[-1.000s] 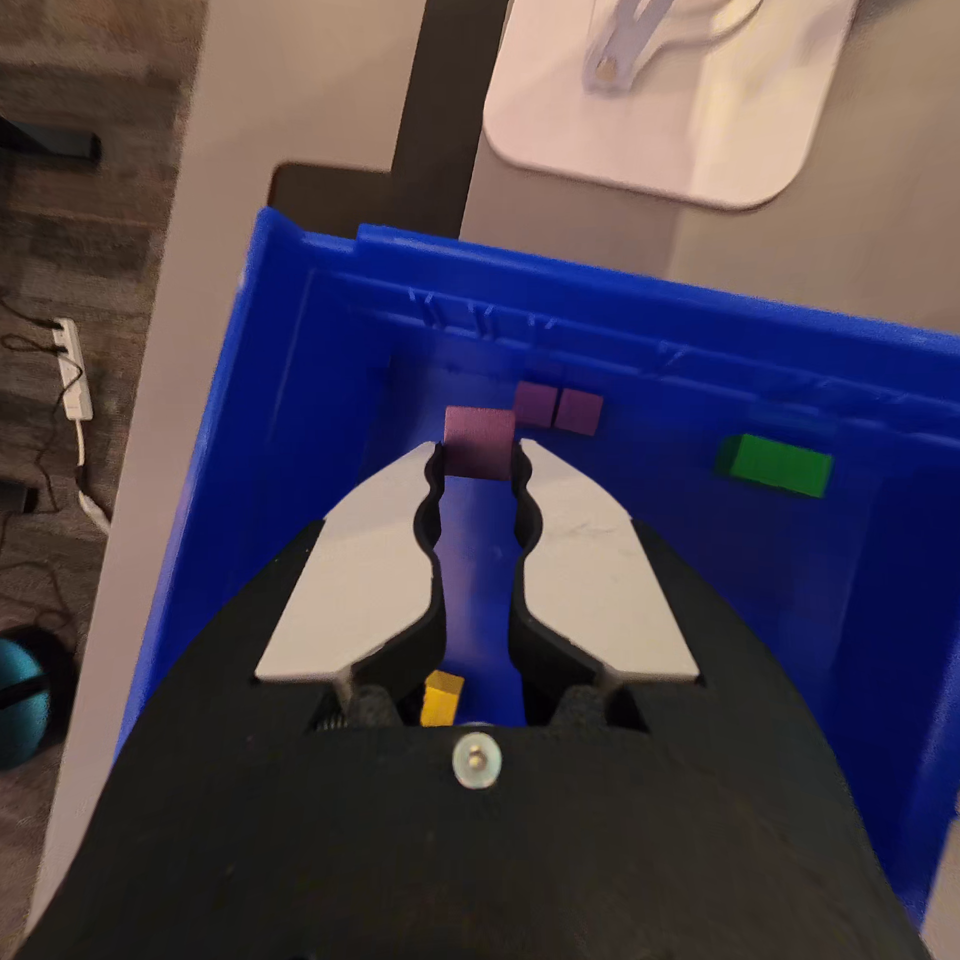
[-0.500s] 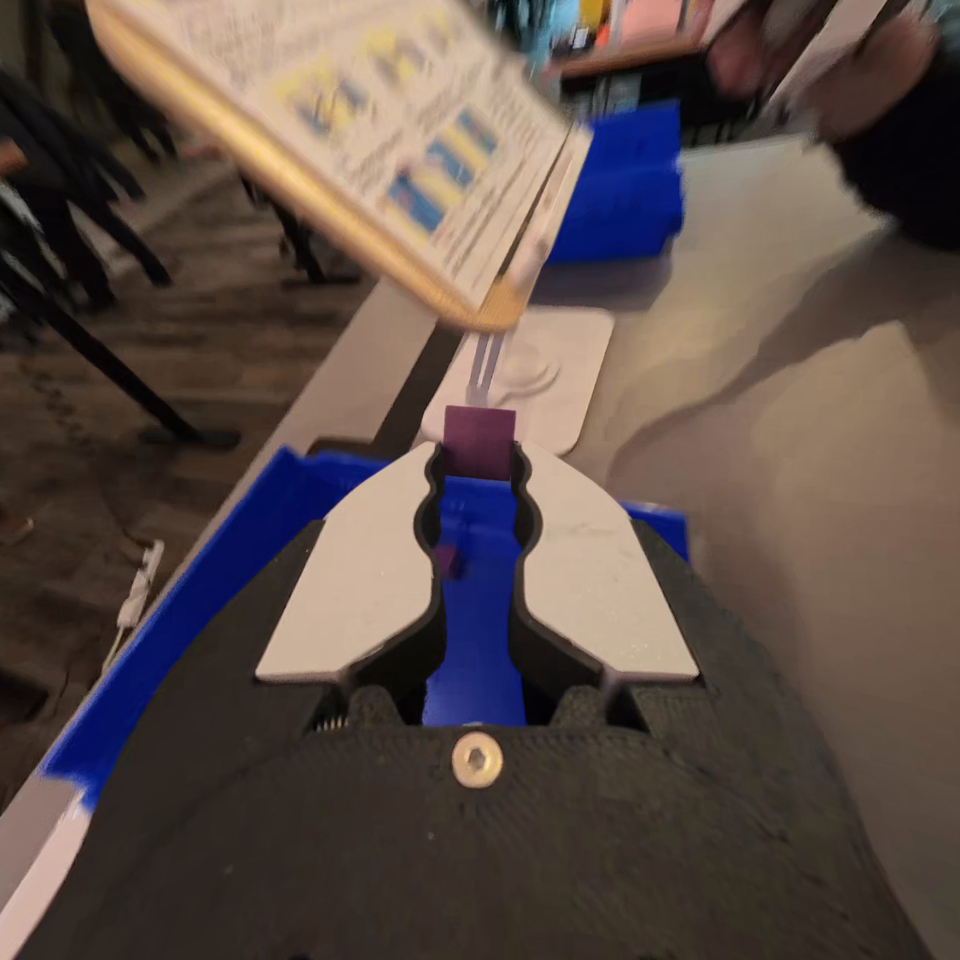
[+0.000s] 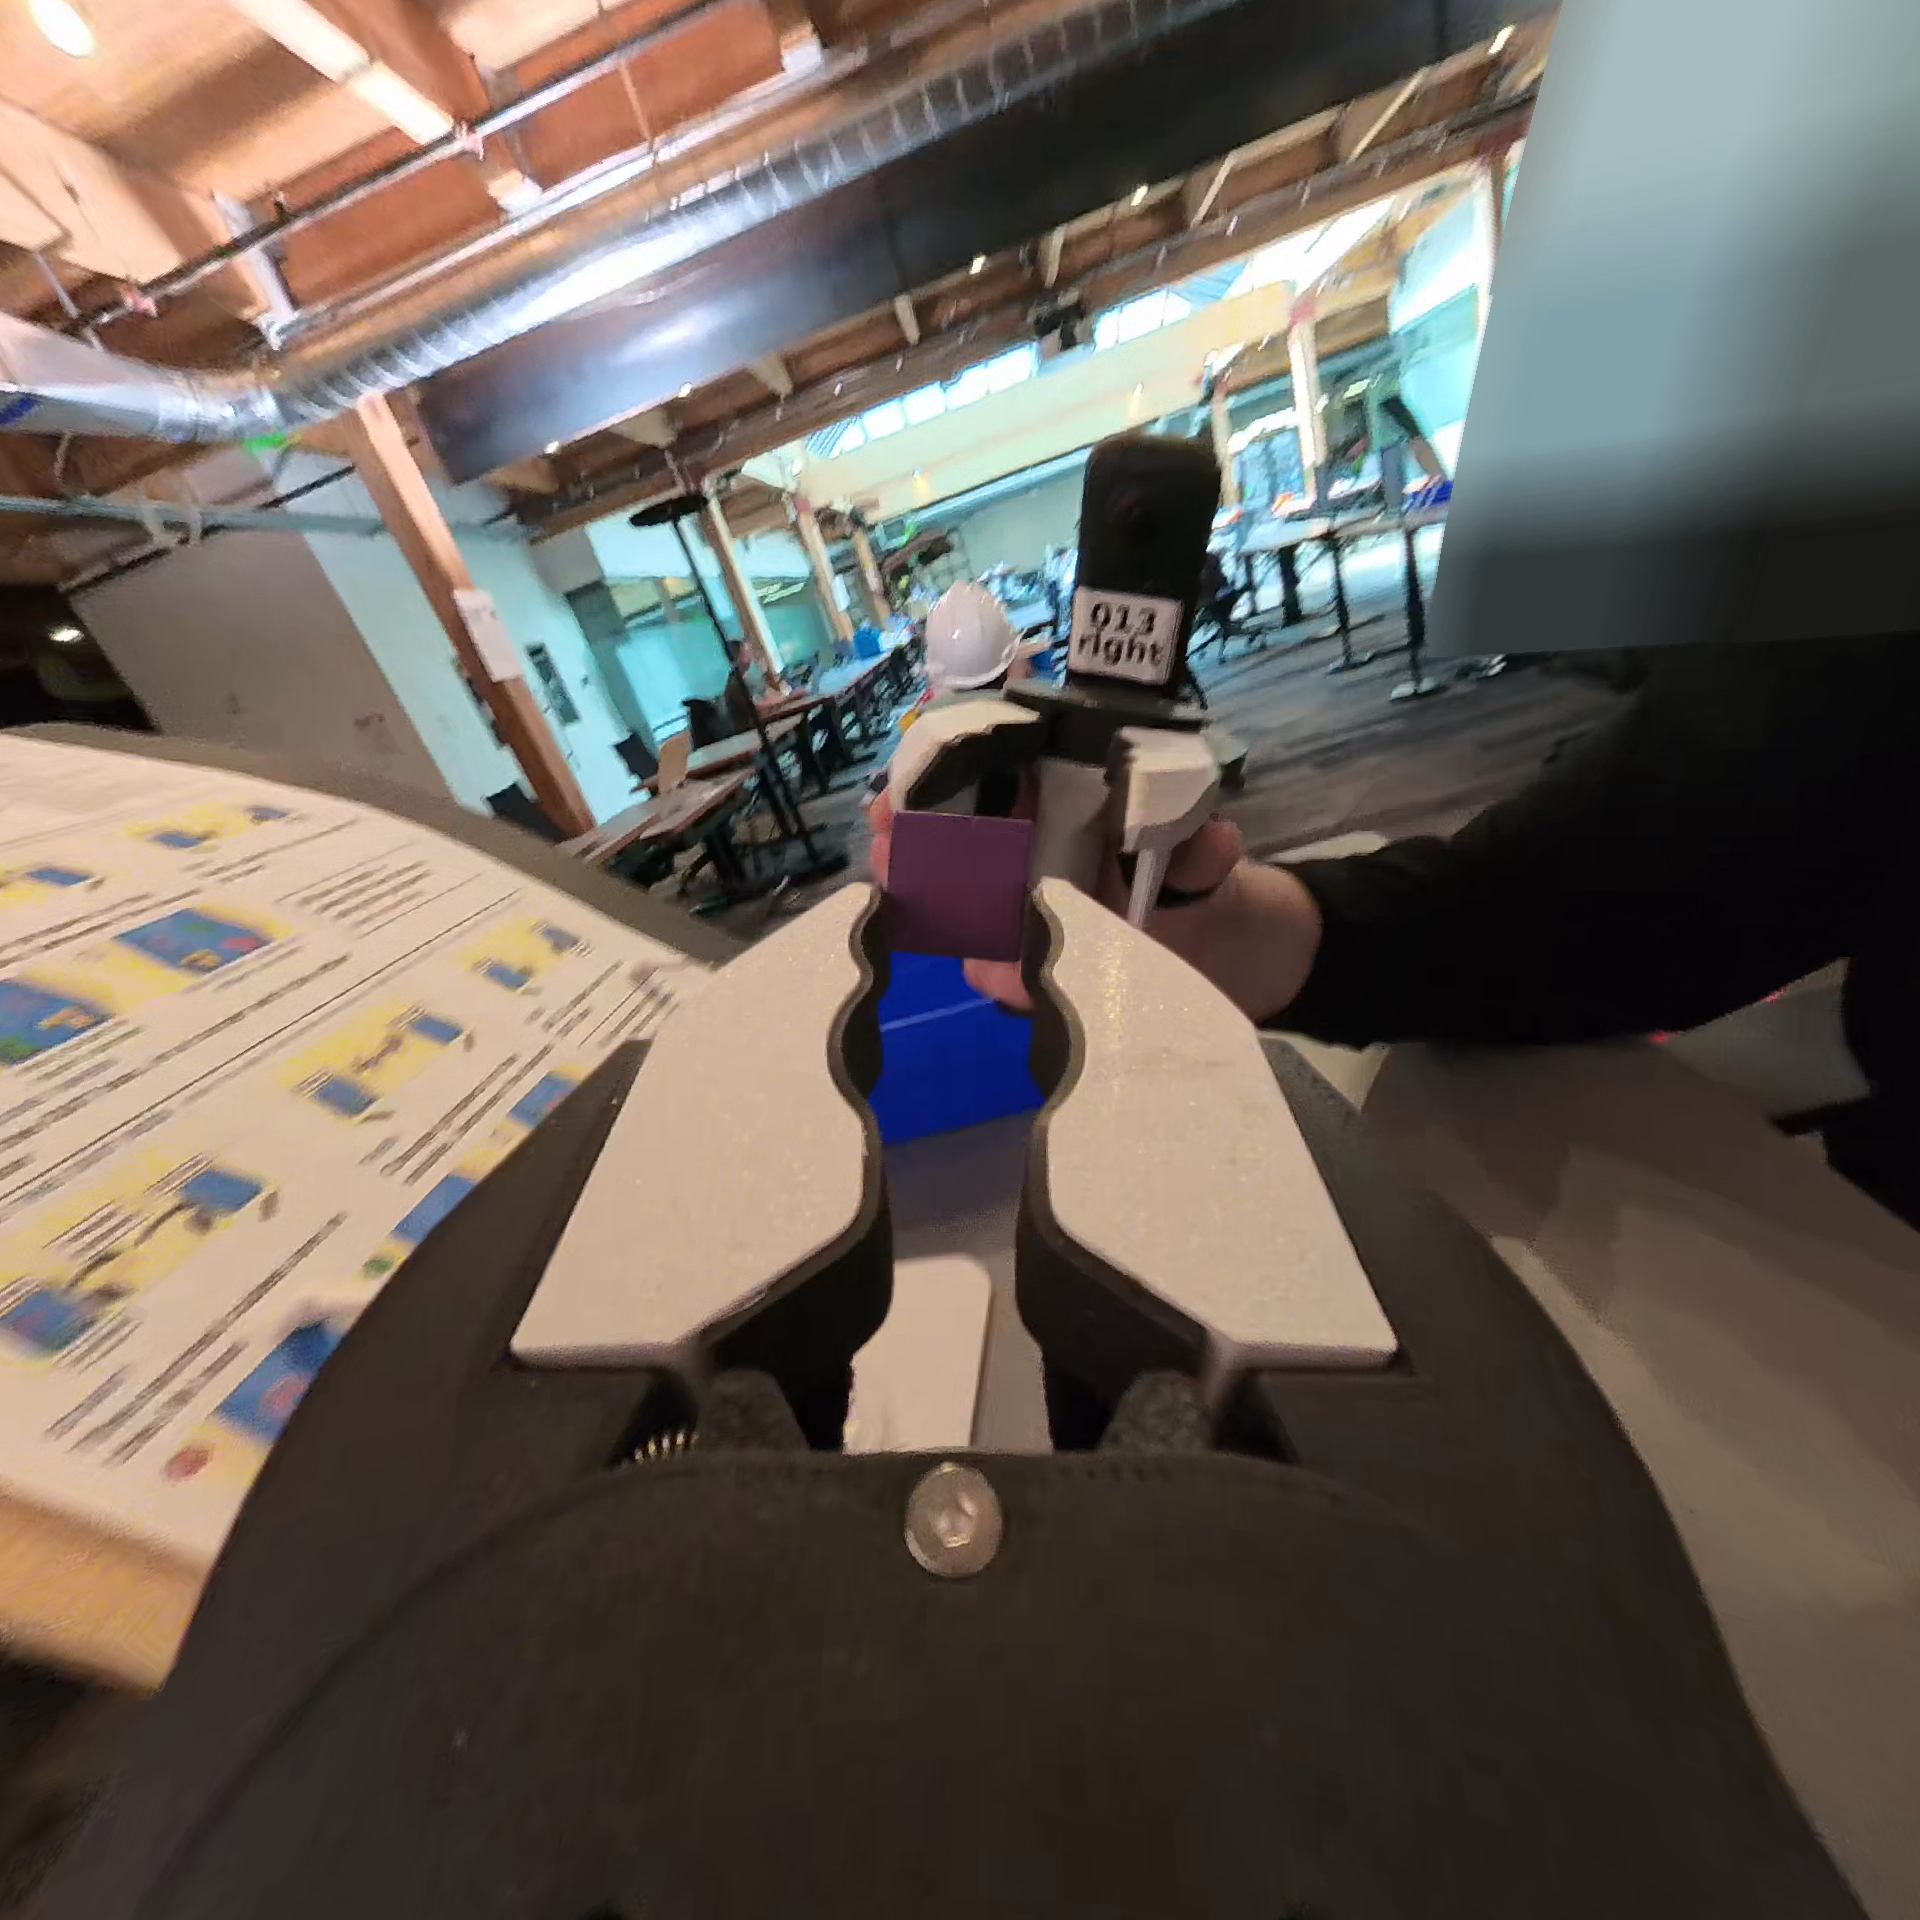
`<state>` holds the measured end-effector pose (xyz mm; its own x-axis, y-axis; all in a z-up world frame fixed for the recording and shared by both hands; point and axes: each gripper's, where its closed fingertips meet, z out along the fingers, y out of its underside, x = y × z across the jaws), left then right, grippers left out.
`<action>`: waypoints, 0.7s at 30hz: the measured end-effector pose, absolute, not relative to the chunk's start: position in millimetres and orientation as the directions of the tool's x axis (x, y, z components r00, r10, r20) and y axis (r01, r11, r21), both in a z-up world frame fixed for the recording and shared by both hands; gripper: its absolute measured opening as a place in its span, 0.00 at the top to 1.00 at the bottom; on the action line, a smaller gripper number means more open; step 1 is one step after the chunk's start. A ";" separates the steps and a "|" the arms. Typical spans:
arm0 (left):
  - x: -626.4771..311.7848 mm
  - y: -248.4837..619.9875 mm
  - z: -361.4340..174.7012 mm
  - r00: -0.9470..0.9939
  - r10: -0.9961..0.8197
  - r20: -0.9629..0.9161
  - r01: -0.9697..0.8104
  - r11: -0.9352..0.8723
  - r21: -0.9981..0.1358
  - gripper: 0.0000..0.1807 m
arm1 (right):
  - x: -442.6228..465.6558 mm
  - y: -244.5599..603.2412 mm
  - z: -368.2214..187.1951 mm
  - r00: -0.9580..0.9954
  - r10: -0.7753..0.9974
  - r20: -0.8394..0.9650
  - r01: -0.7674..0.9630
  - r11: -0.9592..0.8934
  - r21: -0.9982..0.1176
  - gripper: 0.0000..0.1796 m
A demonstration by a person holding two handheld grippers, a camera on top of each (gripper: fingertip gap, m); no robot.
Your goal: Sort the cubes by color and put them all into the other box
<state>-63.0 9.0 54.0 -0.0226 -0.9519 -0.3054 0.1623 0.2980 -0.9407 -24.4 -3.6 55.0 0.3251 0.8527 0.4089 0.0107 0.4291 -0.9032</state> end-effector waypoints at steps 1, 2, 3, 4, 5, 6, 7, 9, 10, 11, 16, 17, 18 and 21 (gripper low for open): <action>-54.9 5.3 55.1 -0.048 -0.955 -0.291 0.190 0.278 -0.942 0.87 | -23.3 -4.7 56.4 0.326 0.850 0.414 -0.001 0.438 -0.899 0.73; -46.7 4.5 54.1 -0.055 -0.957 -0.285 0.202 0.269 -0.942 0.87 | -22.3 -5.4 56.6 0.324 0.847 0.421 -0.001 0.445 -0.895 0.73; -38.5 3.6 51.6 -0.065 -0.957 -0.281 0.205 0.263 -0.943 0.87 | -20.5 -4.0 56.9 0.333 0.842 0.425 0.006 0.449 -0.894 0.73; -30.7 1.7 49.2 -0.085 -0.958 -0.275 0.209 0.253 -0.945 0.87 | -18.0 -2.8 58.3 0.343 0.837 0.427 0.007 0.452 -0.892 0.73; -24.2 1.5 48.3 -0.088 -0.958 -0.274 0.215 0.250 -0.944 0.87 | -16.0 -3.0 59.3 0.339 0.838 0.427 0.004 0.453 -0.892 0.74; -18.9 1.9 48.5 -0.091 -0.959 -0.270 0.218 0.245 -0.945 0.87 | -13.8 -2.7 60.6 0.339 0.839 0.426 0.001 0.453 -0.892 0.74; -14.4 1.8 48.8 -0.097 -0.958 -0.269 0.220 0.243 -0.945 0.87 | -11.4 -2.7 61.9 0.340 0.838 0.427 -0.004 0.456 -0.890 0.76; -9.4 -0.3 53.1 -0.107 -0.958 -0.267 0.252 0.234 -0.939 0.87 | -9.3 -2.4 61.3 0.323 0.847 0.423 0.000 0.446 -0.895 0.77; -6.6 -0.2 53.4 -0.108 -0.958 -0.266 0.252 0.233 -0.939 0.87 | -7.5 -1.1 61.6 0.325 0.846 0.422 0.001 0.446 -0.895 0.77; -3.8 0.6 52.6 -0.098 -0.956 -0.276 0.242 0.246 -0.939 0.87 | -5.8 -0.7 62.2 0.321 0.850 0.418 -0.005 0.443 -0.896 0.77; 1.4 -1.8 52.9 -0.106 -0.955 -0.278 0.248 0.246 -0.937 0.87 | -3.3 -1.1 60.7 0.292 0.867 0.404 -0.016 0.427 -0.904 0.84; 1.6 -1.6 52.9 -0.104 -0.955 -0.276 0.252 0.243 -0.937 0.87 | -3.4 -1.2 60.5 0.288 0.871 0.397 -0.021 0.420 -0.907 0.84; 1.8 -1.4 52.5 -0.106 -0.956 -0.272 0.254 0.239 -0.937 0.87 | -3.2 -1.2 60.4 0.286 0.873 0.394 -0.025 0.418 -0.908 0.84; 2.3 -1.1 53.7 -0.105 -0.959 -0.265 0.265 0.229 -0.937 0.87 | -2.7 -0.8 61.5 0.291 0.874 0.390 -0.027 0.415 -0.909 0.84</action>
